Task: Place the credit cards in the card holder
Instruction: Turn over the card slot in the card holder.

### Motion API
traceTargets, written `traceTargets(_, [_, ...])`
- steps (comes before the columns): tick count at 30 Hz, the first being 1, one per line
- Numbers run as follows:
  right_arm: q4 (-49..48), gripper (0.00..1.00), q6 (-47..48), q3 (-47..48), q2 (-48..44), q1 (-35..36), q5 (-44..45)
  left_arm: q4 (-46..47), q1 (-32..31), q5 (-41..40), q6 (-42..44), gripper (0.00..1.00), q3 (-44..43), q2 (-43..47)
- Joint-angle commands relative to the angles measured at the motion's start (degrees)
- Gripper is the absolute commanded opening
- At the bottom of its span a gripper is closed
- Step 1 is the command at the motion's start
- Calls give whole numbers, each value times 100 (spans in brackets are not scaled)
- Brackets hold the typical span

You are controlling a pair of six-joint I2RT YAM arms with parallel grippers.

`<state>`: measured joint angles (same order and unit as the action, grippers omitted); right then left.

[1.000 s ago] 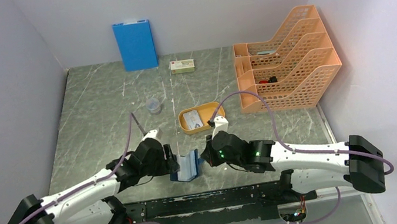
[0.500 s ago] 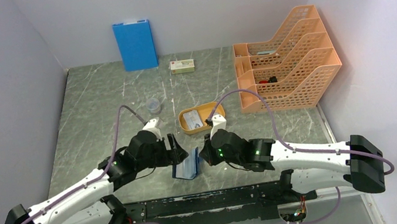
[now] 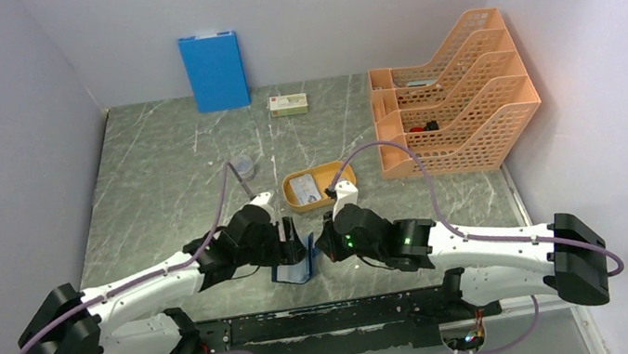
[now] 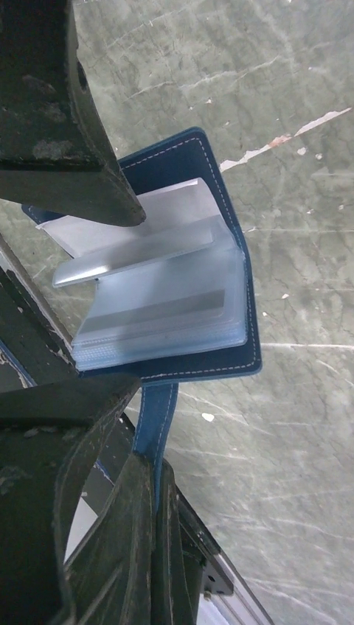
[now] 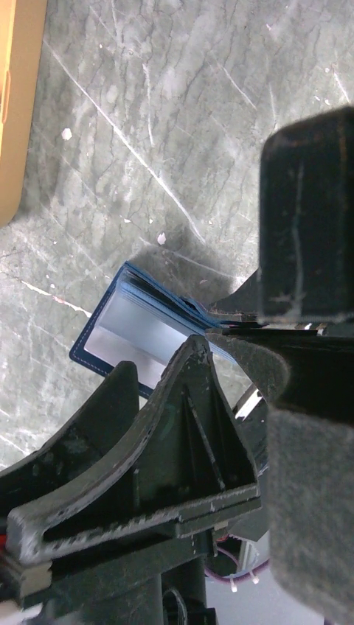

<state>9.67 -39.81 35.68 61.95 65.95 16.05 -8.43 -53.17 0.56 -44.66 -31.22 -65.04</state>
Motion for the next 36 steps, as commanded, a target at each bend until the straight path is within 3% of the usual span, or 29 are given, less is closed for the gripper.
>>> traceTargets(1, [-130, 0, 19, 22, -96, -38, 21, 143, -107, -32, 188, 75, -176, -204])
traceTargets(13, [-144, 0, 0, -18, -103, -42, 16, -20, -124, -324, 155, 78, -90, 124])
traceTargets(36, [-156, 0, -34, -52, -123, -49, -9, -55, -170, -268, 368, 71, -238, -545])
